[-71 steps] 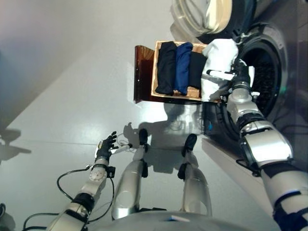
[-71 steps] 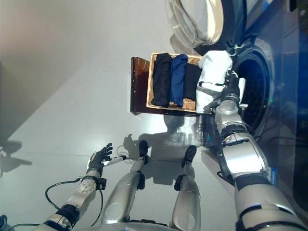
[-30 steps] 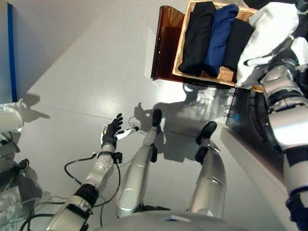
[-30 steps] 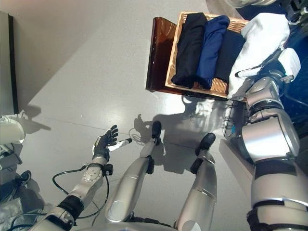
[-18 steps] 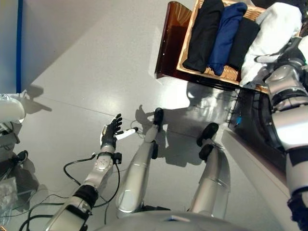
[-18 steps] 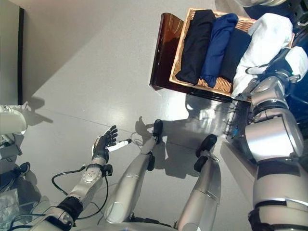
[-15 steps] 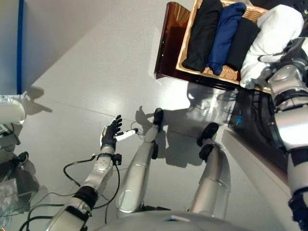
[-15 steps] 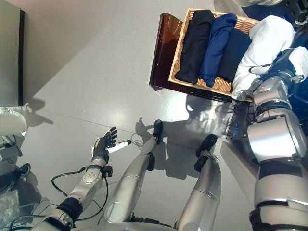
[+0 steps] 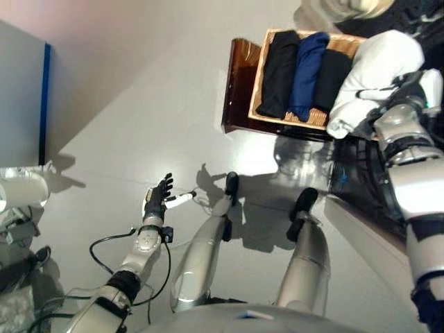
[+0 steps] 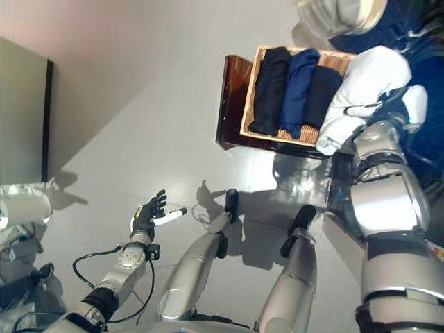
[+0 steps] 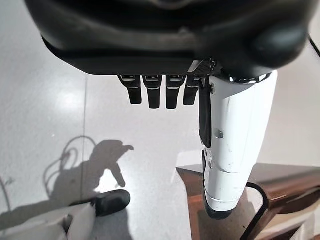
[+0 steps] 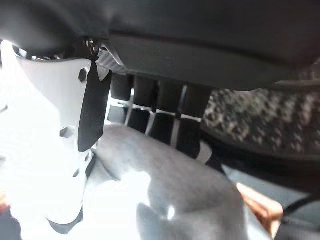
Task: Pick up the clothes and place them into the washing machine
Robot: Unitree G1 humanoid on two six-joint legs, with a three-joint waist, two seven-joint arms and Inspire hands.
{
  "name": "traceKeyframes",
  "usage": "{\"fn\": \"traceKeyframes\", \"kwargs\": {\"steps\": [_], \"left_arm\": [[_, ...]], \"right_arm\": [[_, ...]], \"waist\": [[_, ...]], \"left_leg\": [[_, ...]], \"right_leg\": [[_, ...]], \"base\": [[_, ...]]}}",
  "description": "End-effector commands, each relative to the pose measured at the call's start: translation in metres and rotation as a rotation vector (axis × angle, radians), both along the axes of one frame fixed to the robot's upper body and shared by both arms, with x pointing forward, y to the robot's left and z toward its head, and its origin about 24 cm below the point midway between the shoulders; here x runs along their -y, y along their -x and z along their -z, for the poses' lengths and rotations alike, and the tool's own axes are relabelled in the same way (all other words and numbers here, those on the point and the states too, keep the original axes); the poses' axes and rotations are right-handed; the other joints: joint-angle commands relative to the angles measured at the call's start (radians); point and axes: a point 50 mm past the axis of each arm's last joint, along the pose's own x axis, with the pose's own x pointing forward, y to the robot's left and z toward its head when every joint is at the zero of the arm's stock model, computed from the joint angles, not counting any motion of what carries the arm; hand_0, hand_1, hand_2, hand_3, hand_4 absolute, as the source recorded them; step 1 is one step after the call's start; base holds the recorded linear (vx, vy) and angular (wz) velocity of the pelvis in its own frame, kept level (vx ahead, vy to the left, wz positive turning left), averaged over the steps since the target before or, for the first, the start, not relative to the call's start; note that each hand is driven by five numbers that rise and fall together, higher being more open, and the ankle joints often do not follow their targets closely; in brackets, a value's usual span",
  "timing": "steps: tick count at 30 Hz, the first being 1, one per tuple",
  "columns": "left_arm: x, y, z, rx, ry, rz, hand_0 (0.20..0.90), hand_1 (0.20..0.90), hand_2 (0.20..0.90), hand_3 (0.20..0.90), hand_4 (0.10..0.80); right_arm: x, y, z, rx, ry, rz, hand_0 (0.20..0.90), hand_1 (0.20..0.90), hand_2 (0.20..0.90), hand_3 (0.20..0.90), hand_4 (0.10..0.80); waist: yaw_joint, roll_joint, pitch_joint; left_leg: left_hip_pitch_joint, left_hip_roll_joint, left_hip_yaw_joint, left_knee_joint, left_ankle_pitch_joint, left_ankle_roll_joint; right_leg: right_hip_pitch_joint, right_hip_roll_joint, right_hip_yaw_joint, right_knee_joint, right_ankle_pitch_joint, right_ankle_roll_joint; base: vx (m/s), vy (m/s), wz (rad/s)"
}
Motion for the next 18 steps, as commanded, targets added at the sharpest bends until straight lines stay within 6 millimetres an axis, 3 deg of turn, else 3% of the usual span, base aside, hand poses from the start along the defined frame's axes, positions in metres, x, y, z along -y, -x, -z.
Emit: {"fn": "traceKeyframes", "kwargs": {"steps": [1, 5, 8, 10, 11, 15, 18], "left_arm": [[-0.018, 0.006, 0.004, -0.01, -0.066, -0.033, 0.9, 0.9, 0.9, 0.9, 0.8], [-0.016, 0.013, 0.011, -0.053, -0.075, -0.013, 0.9, 0.9, 0.9, 0.9, 0.8], [-0.016, 0.018, 0.017, -0.081, -0.081, -0.001, 0.9, 0.9, 0.9, 0.9, 0.8], [-0.017, 0.021, 0.018, -0.089, -0.084, -0.002, 0.9, 0.9, 0.9, 0.9, 0.8], [-0.017, 0.021, 0.018, -0.09, -0.082, 0.01, 0.9, 0.9, 0.9, 0.9, 0.8], [-0.008, 0.027, 0.022, -0.104, -0.048, 0.026, 0.9, 0.9, 0.9, 0.9, 0.8], [-0.001, 0.029, 0.023, -0.1, -0.019, 0.048, 0.9, 0.9, 0.9, 0.9, 0.8]], "right_arm": [[-0.001, -0.005, -0.04, 0.221, 0.041, -0.028, 0.2, 0.2, 0.2, 0.2, 0.3], [-0.004, -0.003, -0.01, 0.367, -0.248, -0.015, 0.2, 0.2, 0.2, 0.2, 0.3], [-0.004, 0.005, 0.028, 0.55, -0.602, 0.054, 0.2, 0.2, 0.2, 0.2, 0.3], [-0.007, 0.006, 0.038, 0.601, -0.686, 0.064, 0.2, 0.2, 0.2, 0.2, 0.3], [-0.01, 0.01, 0.056, 0.681, -0.827, 0.092, 0.2, 0.2, 0.2, 0.2, 0.3], [-0.038, 0.009, 0.075, 1.017, -1.186, 0.106, 0.2, 0.2, 0.2, 0.2, 0.3], [-0.05, 0.008, 0.078, 1.119, -1.294, 0.079, 0.2, 0.2, 0.2, 0.2, 0.3]], "waist": [[-0.001, -0.003, -0.028], [-0.01, 0.005, -0.045], [-0.015, 0.021, -0.056], [-0.014, 0.024, -0.061], [-0.011, 0.041, -0.067], [-0.016, 0.082, -0.073], [-0.014, 0.099, -0.075]], "left_leg": [[0.02, 0.01, 0.009, 0.068, -0.121, -0.089], [0.071, 0.008, 0.024, 0.055, -0.127, -0.089], [0.1, 0.005, 0.029, 0.051, -0.138, -0.089], [0.109, 0.003, 0.035, 0.048, -0.141, -0.089], [0.114, 0.0, 0.038, 0.047, -0.146, -0.088], [0.116, -0.006, 0.05, 0.048, -0.15, -0.086], [0.116, -0.007, 0.051, 0.046, -0.152, -0.084]], "right_leg": [[0.172, 0.015, -0.012, -0.216, 0.029, 0.044], [0.236, 0.018, -0.012, -0.264, 0.041, 0.047], [0.273, 0.016, -0.013, -0.289, 0.041, 0.05], [0.281, 0.014, -0.013, -0.296, 0.042, 0.051], [0.286, 0.012, -0.011, -0.302, 0.041, 0.051], [0.276, 0.009, 0.006, -0.301, 0.034, 0.05], [0.27, 0.007, 0.009, -0.295, 0.028, 0.05]], "base": [[0.039, 0.003, -0.26], [0.048, 0.003, -0.18], [0.034, -0.002, -0.07], [0.018, 0.027, -0.1], [0.015, 0.05, -0.05], [0.008, 0.057, -0.18], [-0.004, 0.032, -0.13]]}}
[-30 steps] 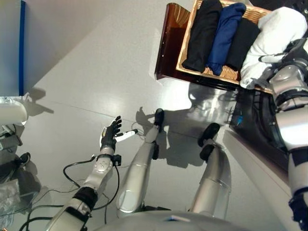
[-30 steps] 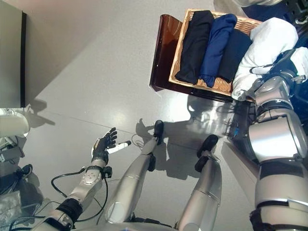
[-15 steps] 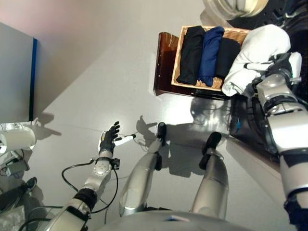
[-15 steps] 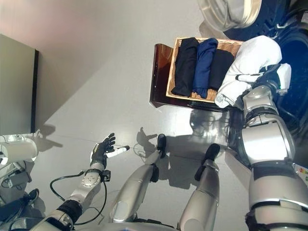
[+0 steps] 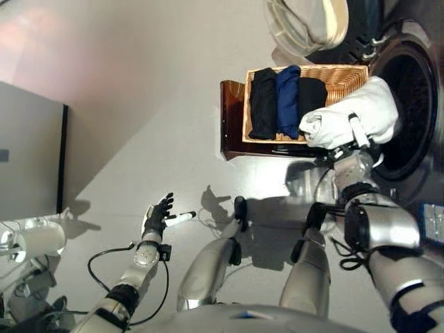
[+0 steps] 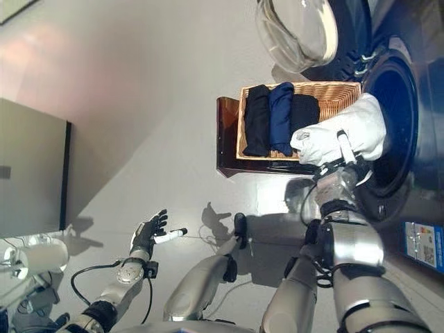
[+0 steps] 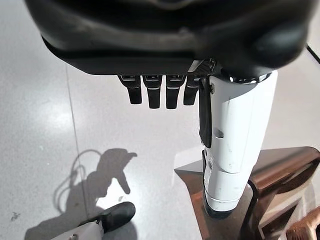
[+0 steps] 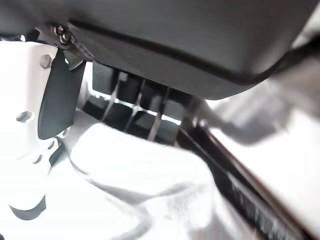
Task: Pick up the clothes and place them into the washing machine
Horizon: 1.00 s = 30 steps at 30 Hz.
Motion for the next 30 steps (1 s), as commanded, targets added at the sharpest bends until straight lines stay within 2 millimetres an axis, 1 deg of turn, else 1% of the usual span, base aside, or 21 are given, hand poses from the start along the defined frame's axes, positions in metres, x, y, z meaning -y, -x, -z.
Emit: {"fn": "traceKeyframes", "kwargs": {"steps": [1, 3, 4, 5, 6, 7, 8, 9, 11, 13, 18, 21, 22, 23, 24, 25, 26, 27, 28, 29, 30], "left_arm": [[-0.001, -0.007, -0.009, 0.069, 0.015, 0.018, 0.9, 0.9, 0.9, 0.9, 0.8], [0.0, -0.012, -0.015, 0.103, 0.039, 0.017, 0.9, 0.9, 0.9, 0.9, 0.8], [0.0, -0.012, -0.016, 0.105, 0.04, 0.015, 0.9, 0.9, 0.9, 0.9, 0.8], [-0.002, -0.017, -0.019, 0.123, 0.035, 0.015, 0.9, 0.9, 0.9, 0.9, 0.8], [-0.002, -0.019, -0.022, 0.135, 0.036, 0.012, 0.9, 0.9, 0.9, 0.9, 0.8], [-0.002, -0.021, -0.024, 0.147, 0.038, 0.016, 0.9, 0.9, 0.9, 0.9, 0.8], [-0.002, -0.02, -0.024, 0.148, 0.036, 0.022, 0.9, 0.9, 0.9, 0.9, 0.8], [-0.003, -0.02, -0.024, 0.148, 0.03, 0.017, 0.9, 0.9, 0.9, 0.9, 0.8], [-0.006, -0.018, -0.023, 0.142, 0.026, 0.007, 0.9, 0.9, 0.9, 0.9, 0.8], [-0.01, -0.016, -0.021, 0.135, 0.018, -0.005, 0.9, 0.9, 0.9, 0.9, 0.8], [-0.015, -0.008, -0.014, 0.1, 0.0, -0.03, 0.9, 0.9, 0.9, 0.9, 0.8], [-0.017, -0.004, -0.012, 0.089, -0.007, -0.032, 0.9, 0.9, 0.9, 0.9, 0.8], [-0.018, -0.004, -0.012, 0.093, -0.009, -0.033, 0.9, 0.9, 0.9, 0.9, 0.8], [-0.022, -0.001, -0.011, 0.086, -0.012, -0.04, 0.9, 0.9, 0.9, 0.9, 0.8], [-0.02, -0.002, -0.011, 0.088, -0.009, -0.036, 0.9, 0.9, 0.9, 0.9, 0.8], [-0.022, -0.002, -0.012, 0.09, -0.003, -0.043, 0.9, 0.9, 0.9, 0.9, 0.8], [-0.024, -0.001, -0.013, 0.096, -0.001, -0.041, 0.9, 0.9, 0.9, 0.9, 0.8], [-0.025, 0.0, -0.013, 0.1, 0.007, -0.035, 0.9, 0.9, 0.9, 0.9, 0.8], [-0.028, 0.001, -0.015, 0.105, 0.007, -0.035, 0.9, 0.9, 0.9, 0.9, 0.8], [-0.028, 0.0, -0.017, 0.118, 0.008, -0.022, 0.9, 0.9, 0.9, 0.9, 0.8], [-0.028, 0.0, -0.019, 0.123, 0.014, -0.02, 0.9, 0.9, 0.9, 0.9, 0.8]], "right_arm": [[-0.004, -0.019, -0.058, 0.433, -0.035, 0.063, 0.2, 0.2, 0.2, 0.2, 0.3], [-0.009, -0.024, -0.074, 0.527, -0.054, 0.061, 0.2, 0.2, 0.2, 0.2, 0.3], [-0.009, -0.024, -0.075, 0.53, -0.054, 0.061, 0.2, 0.2, 0.2, 0.2, 0.3], [-0.011, -0.028, -0.094, 0.608, -0.046, 0.065, 0.2, 0.2, 0.2, 0.2, 0.3], [-0.012, -0.029, -0.103, 0.653, -0.042, 0.07, 0.2, 0.2, 0.2, 0.2, 0.3], [-0.014, -0.029, -0.109, 0.683, -0.035, 0.066, 0.2, 0.2, 0.2, 0.2, 0.3], [-0.014, -0.029, -0.112, 0.706, -0.037, 0.082, 0.2, 0.2, 0.2, 0.2, 0.3], [-0.018, -0.029, -0.12, 0.751, -0.038, 0.08, 0.2, 0.2, 0.2, 0.2, 0.3], [-0.02, -0.028, -0.124, 0.786, -0.052, 0.101, 0.2, 0.2, 0.2, 0.2, 0.3], [-0.023, -0.028, -0.13, 0.813, -0.06, 0.109, 0.2, 0.2, 0.2, 0.2, 0.3], [-0.017, -0.029, -0.149, 0.841, -0.036, 0.125, 0.2, 0.2, 0.2, 0.2, 0.3], [-0.006, -0.025, -0.165, 0.865, -0.006, 0.163, 0.2, 0.2, 0.2, 0.2, 0.3], [0.003, -0.022, -0.18, 0.889, 0.03, 0.184, 0.2, 0.2, 0.2, 0.2, 0.3], [0.02, -0.013, -0.21, 0.937, 0.105, 0.218, 0.2, 0.2, 0.2, 0.2, 0.3], [0.021, -0.013, -0.212, 0.936, 0.11, 0.221, 0.2, 0.2, 0.2, 0.2, 0.3], [0.027, -0.007, -0.227, 0.974, 0.133, 0.245, 0.2, 0.2, 0.2, 0.2, 0.3], [0.035, 0.003, -0.251, 1.025, 0.189, 0.275, 0.2, 0.2, 0.2, 0.2, 0.3], [0.041, 0.011, -0.27, 1.051, 0.234, 0.293, 0.238, 0.238, 0.238, 0.238, 0.327], [0.048, 0.02, -0.293, 1.059, 0.289, 0.32, 0.9, 0.9, 0.9, 0.9, 0.8], [0.053, 0.024, -0.304, 1.043, 0.325, 0.325, 0.9, 0.9, 0.9, 0.9, 0.8], [0.059, 0.027, -0.311, 1.009, 0.36, 0.329, 0.9, 0.9, 0.9, 0.9, 0.8]], "waist": [[0.016, 0.023, 0.004], [0.016, 0.036, 0.029], [0.017, 0.035, 0.03], [0.009, 0.032, 0.056], [0.004, 0.031, 0.069], [0.0, 0.025, 0.069], [-0.006, 0.022, 0.071], [-0.007, 0.021, 0.073], [-0.01, 0.01, 0.073], [-0.011, 0.005, 0.073], [-0.013, 0.001, 0.064], [-0.014, 0.005, 0.055], [-0.011, 0.009, 0.049], [-0.002, 0.012, 0.033], [-0.002, 0.016, 0.039], [0.001, 0.021, 0.035], [0.008, 0.026, 0.029], [0.016, 0.033, 0.023], [0.03, 0.041, 0.007], [0.034, 0.046, 0.009], [0.045, 0.054, 0.002]], "left_leg": [[-0.049, 0.0, -0.012, 0.169, -0.152, -0.096], [-0.085, 0.005, -0.009, 0.235, -0.171, -0.091], [-0.092, 0.006, -0.008, 0.245, -0.176, -0.091], [-0.142, 0.01, -0.002, 0.342, -0.211, -0.088], [-0.171, 0.015, 0.001, 0.39, -0.227, -0.09], [-0.186, 0.021, 0.0, 0.426, -0.266, -0.096], [-0.204, 0.028, 0.002, 0.459, -0.284, -0.097], [-0.225, 0.035, 0.007, 0.5, -0.299, -0.097], [-0.26, 0.046, 0.013, 0.558, -0.325, -0.095], [-0.282, 0.056, 0.022, 0.605, -0.359, -0.098], [-0.308, 0.069, 0.038, 0.646, -0.389, -0.101], [-0.304, 0.068, 0.031, 0.622, -0.38, -0.106], [-0.303, 0.065, 0.032, 0.607, -0.368, -0.107], [-0.295, 0.059, 0.032, 0.585, -0.36, -0.109], [-0.302, 0.059, 0.035, 0.58, -0.337, -0.106], [-0.3, 0.055, 0.035, 0.573, -0.332, -0.107], [-0.296, 0.05, 0.037, 0.558, -0.324, -0.107], [-0.294, 0.046, 0.037, 0.542, -0.316, -0.106], [-0.284, 0.041, 0.034, 0.529, -0.329, -0.108], [-0.291, 0.039, 0.039, 0.521, -0.302, -0.106], [-0.286, 0.034, 0.041, 0.505, -0.295, -0.104]], "right_leg": [[0.068, -0.026, -0.008, -0.01, -0.108, 0.011], [0.013, -0.035, 0.005, 0.071, -0.135, 0.005], [0.004, -0.036, 0.008, 0.083, -0.141, 0.004], [-0.049, -0.036, 0.03, 0.177, -0.177, -0.005], [-0.083, -0.039, 0.039, 0.229, -0.191, -0.007], [-0.1, -0.041, 0.049, 0.271, -0.23, 0.0], [-0.118, -0.041, 0.053, 0.304, -0.247, -0.001], [-0.143, -0.042, 0.051, 0.345, -0.262, -0.004], [-0.176, -0.039, 0.055, 0.39, -0.281, -0.009], [-0.202, -0.041, 0.052, 0.432, -0.304, -0.005], [-0.235, -0.045, 0.049, 0.464, -0.32, 0.01], [-0.232, -0.044, 0.048, 0.46, -0.325, 0.013], [-0.234, -0.047, 0.05, 0.454, -0.317, 0.014], [-0.231, -0.048, 0.05, 0.444, -0.317, 0.016], [-0.239, -0.048, 0.048, 0.437, -0.295, 0.01], [-0.238, -0.047, 0.049, 0.434, -0.295, 0.011], [-0.236, -0.047, 0.049, 0.43, -0.294, 0.012], [-0.239, -0.049, 0.05, 0.425, -0.292, 0.013], [-0.238, -0.052, 0.056, 0.427, -0.31, 0.02], [-0.247, -0.056, 0.054, 0.422, -0.288, 0.016], [-0.249, -0.061, 0.056, 0.415, -0.283, 0.016]], "base": [[-0.052, 0.04, -0.14], [-0.088, 0.02, -0.05], [-0.119, -0.017, 0.08], [-0.103, -0.026, 0.12], [-0.016, -0.044, 0.16], [0.06, -0.031, 0.17], [0.083, -0.017, 0.2], [0.005, -0.004, 0.18], [-0.004, -0.006, 0.05], [0.022, -0.005, -0.12], [0.041, 0.01, -0.08], [0.04, -0.017, 0.02], [0.063, -0.019, 0.03], [-0.055, 0.002, 0.04], [-0.048, 0.008, 0.05], [-0.078, 0.012, 0.08], [0.019, 0.008, 0.07], [0.104, 0.021, 0.09], [0.0, 0.032, 0.09], [0.0, 0.03, 0.1], [0.0, 0.0, 0.0]]}}
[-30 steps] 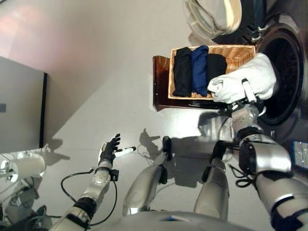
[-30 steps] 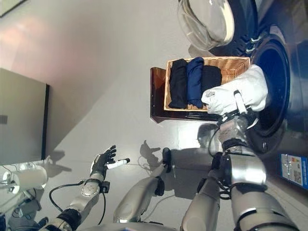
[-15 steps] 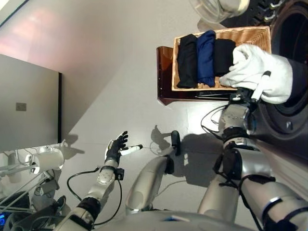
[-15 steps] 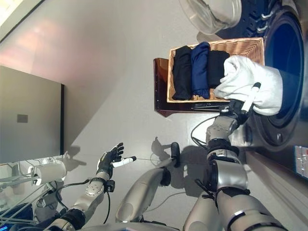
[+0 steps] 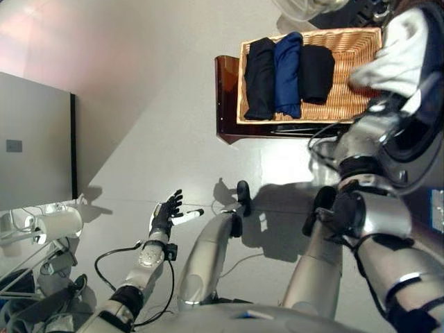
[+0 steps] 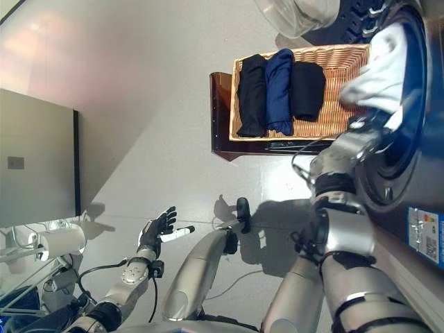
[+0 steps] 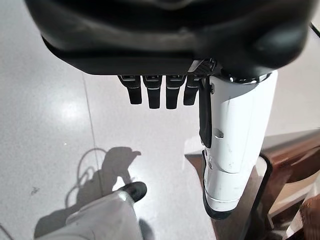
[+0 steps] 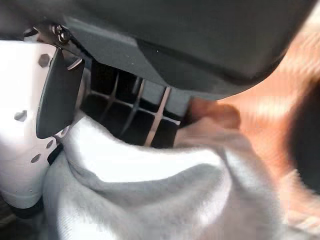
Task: Pick up the clothes and place them into the washing machine
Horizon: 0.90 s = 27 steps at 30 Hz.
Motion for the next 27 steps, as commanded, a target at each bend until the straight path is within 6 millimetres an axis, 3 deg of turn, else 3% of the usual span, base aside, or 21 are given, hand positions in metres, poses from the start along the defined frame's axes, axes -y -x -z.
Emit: {"fn": "traceKeyframes", "kwargs": {"steps": [1, 2, 3, 4, 5, 9, 10, 16, 24, 25, 27], "left_arm": [[-0.034, 0.004, -0.01, 0.055, -0.056, -0.061, 0.9, 0.9, 0.9, 0.9, 0.8], [-0.035, 0.004, -0.008, 0.045, -0.05, -0.074, 0.9, 0.9, 0.9, 0.9, 0.8], [-0.036, 0.005, -0.008, 0.042, -0.052, -0.074, 0.9, 0.9, 0.9, 0.9, 0.8], [-0.035, 0.005, -0.006, 0.035, -0.05, -0.072, 0.9, 0.9, 0.9, 0.9, 0.8], [-0.035, 0.005, -0.006, 0.034, -0.05, -0.073, 0.9, 0.9, 0.9, 0.9, 0.8], [-0.027, 0.01, 0.0, 0.008, -0.014, -0.074, 0.9, 0.9, 0.9, 0.9, 0.8], [-0.025, 0.011, 0.002, -0.005, -0.012, -0.067, 0.9, 0.9, 0.9, 0.9, 0.8], [-0.021, 0.015, 0.007, -0.031, -0.02, -0.04, 0.9, 0.9, 0.9, 0.9, 0.8], [-0.023, 0.019, 0.01, -0.049, -0.029, -0.043, 0.9, 0.9, 0.9, 0.9, 0.8], [-0.024, 0.021, 0.011, -0.059, -0.039, -0.045, 0.9, 0.9, 0.9, 0.9, 0.8], [-0.027, 0.021, 0.012, -0.062, -0.042, -0.054, 0.9, 0.9, 0.9, 0.9, 0.8]], "right_arm": [[0.011, 0.04, -0.132, 0.229, 0.436, 0.17, 0.9, 0.9, 0.9, 0.9, 0.8], [0.004, 0.029, -0.116, 0.193, 0.44, 0.124, 0.9, 0.9, 0.9, 0.9, 0.8], [0.004, 0.028, -0.114, 0.191, 0.438, 0.123, 0.9, 0.9, 0.9, 0.9, 0.8], [-0.003, 0.014, -0.092, 0.097, 0.437, 0.073, 0.9, 0.9, 0.9, 0.9, 0.8], [-0.003, 0.014, -0.092, 0.095, 0.437, 0.072, 0.9, 0.9, 0.9, 0.9, 0.8], [-0.015, -0.007, -0.049, -0.014, 0.366, -0.038, 0.9, 0.9, 0.9, 0.9, 0.8], [-0.017, -0.011, -0.038, -0.042, 0.346, -0.061, 0.9, 0.9, 0.9, 0.9, 0.8], [-0.026, -0.018, -0.013, -0.092, 0.311, -0.115, 0.9, 0.9, 0.9, 0.9, 0.8], [-0.032, -0.022, -0.005, -0.125, 0.314, -0.143, 0.9, 0.9, 0.9, 0.9, 0.8], [-0.036, -0.025, 0.002, -0.17, 0.342, -0.167, 0.9, 0.9, 0.9, 0.9, 0.8], [-0.037, -0.027, 0.01, -0.273, 0.421, -0.182, 0.9, 0.9, 0.9, 0.9, 0.8]], "waist": [[0.028, 0.055, -0.085], [0.028, 0.069, -0.083], [0.027, 0.068, -0.084], [0.026, 0.076, -0.085], [0.025, 0.076, -0.085], [0.022, 0.09, -0.087], [0.02, 0.092, -0.077], [0.014, 0.088, -0.064], [0.025, 0.081, -0.072], [0.023, 0.076, -0.064], [0.023, 0.064, -0.071]], "left_leg": [[-0.024, 0.011, 0.001, 0.113, -0.164, -0.088], [-0.024, 0.01, 0.006, 0.098, -0.138, -0.082], [-0.02, 0.009, 0.006, 0.095, -0.137, -0.082], [-0.01, 0.006, 0.005, 0.081, -0.133, -0.079], [-0.007, 0.005, 0.005, 0.077, -0.131, -0.079], [0.018, -0.003, -0.001, 0.051, -0.142, -0.077], [0.01, -0.002, 0.005, 0.044, -0.117, -0.073], [0.023, -0.01, -0.001, 0.008, -0.091, -0.078], [0.034, -0.011, -0.012, -0.004, -0.103, -0.084], [0.029, -0.009, -0.007, -0.007, -0.08, -0.079], [0.047, -0.01, -0.015, -0.019, -0.099, -0.084]], "right_leg": [[0.08, 0.001, -0.021, -0.074, -0.078, 0.081], [0.075, 0.0, -0.025, -0.082, -0.055, 0.074], [0.079, 0.0, -0.026, -0.084, -0.055, 0.074], [0.083, 0.002, -0.022, -0.09, -0.052, 0.071], [0.086, 0.003, -0.022, -0.092, -0.051, 0.071], [0.106, 0.005, -0.012, -0.114, -0.06, 0.075], [0.102, 0.005, -0.019, -0.124, -0.038, 0.067], [0.124, 0.008, -0.029, -0.149, -0.026, 0.062], [0.137, 0.013, -0.023, -0.151, -0.048, 0.059], [0.138, 0.014, -0.032, -0.161, -0.022, 0.05], [0.153, 0.019, -0.027, -0.169, -0.039, 0.055]], "base": [[0.049, 0.019, 0.02], [0.049, 0.019, 0.01], [-0.035, 0.036, 0.0], [0.024, 0.016, -0.07], [0.025, 0.039, -0.11], [0.033, 0.026, -0.13], [-0.007, 0.009, -0.15], [-0.022, -0.003, -0.02], [0.01, -0.002, 0.05], [0.1, -0.013, 0.0], [0.047, -0.005, -0.01]]}}
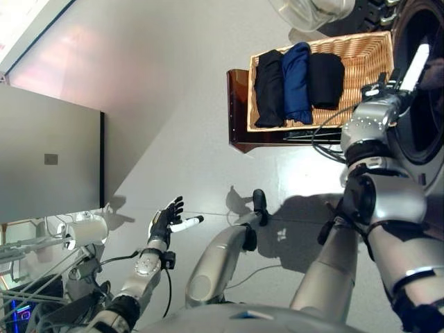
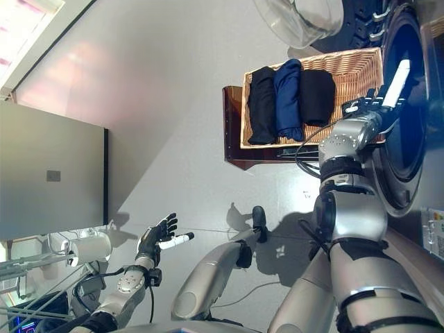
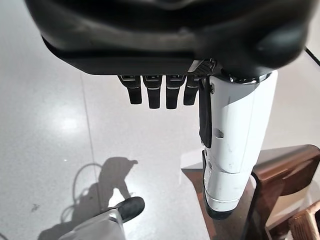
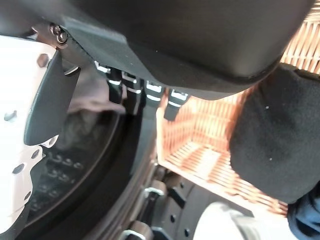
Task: Pick up the clothes and place them into the washing machine
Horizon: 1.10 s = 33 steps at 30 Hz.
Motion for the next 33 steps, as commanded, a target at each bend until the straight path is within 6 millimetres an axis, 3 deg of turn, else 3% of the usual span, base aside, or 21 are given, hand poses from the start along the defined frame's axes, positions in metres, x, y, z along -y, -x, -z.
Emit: {"fn": "traceKeyframes", "kwargs": {"steps": [1, 3, 4, 5, 8, 10, 12, 17, 25, 33], "left_arm": [[-0.024, 0.0, -0.001, 0.006, -0.077, -0.052, 0.9, 0.9, 0.9, 0.9, 0.8], [-0.027, 0.0, -0.001, 0.01, -0.083, -0.062, 0.9, 0.9, 0.9, 0.9, 0.8], [-0.028, 0.0, -0.001, 0.012, -0.09, -0.063, 0.9, 0.9, 0.9, 0.9, 0.8], [-0.03, -0.001, -0.002, 0.018, -0.094, -0.066, 0.9, 0.9, 0.9, 0.9, 0.8], [-0.04, -0.004, -0.008, 0.045, -0.127, -0.089, 0.9, 0.9, 0.9, 0.9, 0.8], [-0.042, -0.008, -0.015, 0.084, -0.129, -0.098, 0.9, 0.9, 0.9, 0.9, 0.8], [-0.044, -0.011, -0.02, 0.115, -0.122, -0.118, 0.9, 0.9, 0.9, 0.9, 0.8], [-0.048, -0.017, -0.027, 0.148, -0.121, -0.142, 0.9, 0.9, 0.9, 0.9, 0.8], [-0.048, -0.033, -0.053, 0.279, -0.08, -0.148, 0.9, 0.9, 0.9, 0.9, 0.8], [-0.052, -0.042, -0.073, 0.379, -0.046, -0.192, 0.9, 0.9, 0.9, 0.9, 0.8]], "right_arm": [[0.003, -0.001, -0.038, 0.007, 0.284, -0.023, 0.9, 0.9, 0.9, 0.9, 0.8], [0.002, -0.004, -0.033, -0.165, 0.483, -0.049, 0.9, 0.9, 0.9, 0.9, 0.8], [0.0, -0.004, -0.034, -0.197, 0.517, -0.045, 0.9, 0.9, 0.9, 0.9, 0.8], [-0.001, -0.006, -0.035, -0.253, 0.584, -0.047, 0.9, 0.9, 0.9, 0.9, 0.8], [-0.001, -0.009, -0.033, -0.628, 0.994, -0.032, 0.9, 0.9, 0.9, 0.9, 0.8], [-0.006, -0.013, -0.037, -0.719, 1.142, -0.037, 0.9, 0.9, 0.9, 0.9, 0.8], [-0.004, -0.012, -0.034, -0.764, 1.17, -0.035, 0.9, 0.9, 0.9, 0.9, 0.8], [0.004, -0.008, -0.015, -0.908, 1.216, -0.062, 0.9, 0.9, 0.9, 0.9, 0.8], [0.021, 0.001, 0.0, -0.98, 1.16, -0.068, 0.9, 0.9, 0.9, 0.9, 0.8], [0.019, 0.001, 0.007, -0.987, 1.14, -0.087, 0.9, 0.9, 0.9, 0.9, 0.8]], "waist": [[0.012, -0.005, -0.02], [0.005, -0.021, -0.011], [0.003, -0.028, -0.015], [-0.006, -0.033, -0.003], [-0.015, -0.082, 0.005], [-0.014, -0.1, 0.008], [-0.016, -0.115, 0.016], [-0.007, -0.149, 0.023], [0.022, -0.165, 0.049], [0.045, -0.18, 0.066]], "left_leg": [[-0.043, 0.009, -0.027, 0.098, -0.138, -0.079], [-0.045, 0.011, -0.019, 0.087, -0.11, -0.074], [-0.035, 0.012, -0.025, 0.085, -0.13, -0.079], [-0.042, 0.015, -0.019, 0.08, -0.103, -0.074], [-0.027, 0.022, -0.021, 0.068, -0.12, -0.079], [-0.033, 0.025, -0.025, 0.07, -0.117, -0.078], [-0.052, 0.027, -0.026, 0.068, -0.086, -0.071], [-0.052, 0.034, -0.047, 0.078, -0.114, -0.078], [-0.092, 0.031, -0.066, 0.1, -0.113, -0.075], [-0.132, 0.03, -0.072, 0.122, -0.12, -0.07]], "right_leg": [[0.116, 0.027, -0.018, -0.132, -0.052, 0.047], [0.117, 0.032, -0.027, -0.15, -0.016, 0.037], [0.127, 0.035, -0.021, -0.152, -0.035, 0.043], [0.122, 0.037, -0.029, -0.166, -0.003, 0.034], [0.147, 0.056, -0.03, -0.199, -0.005, 0.039], [0.151, 0.061, -0.036, -0.21, 0.005, 0.037], [0.144, 0.064, -0.046, -0.229, 0.04, 0.028], [0.162, 0.072, -0.057, -0.225, 0.011, 0.036], [0.148, 0.069, -0.074, -0.211, 0.005, 0.036], [0.123, 0.061, -0.079, -0.199, 0.0, 0.036]], "base": [[0.0, 0.0, 0.0], [-0.055, 0.006, 0.0], [-0.126, -0.002, -0.02], [-0.034, -0.019, -0.03], [-0.013, -0.046, -0.01], [-0.03, -0.041, -0.05], [-0.109, -0.017, -0.05], [0.062, -0.035, -0.06], [0.006, -0.005, 0.11], [0.019, 0.015, 0.08]]}}
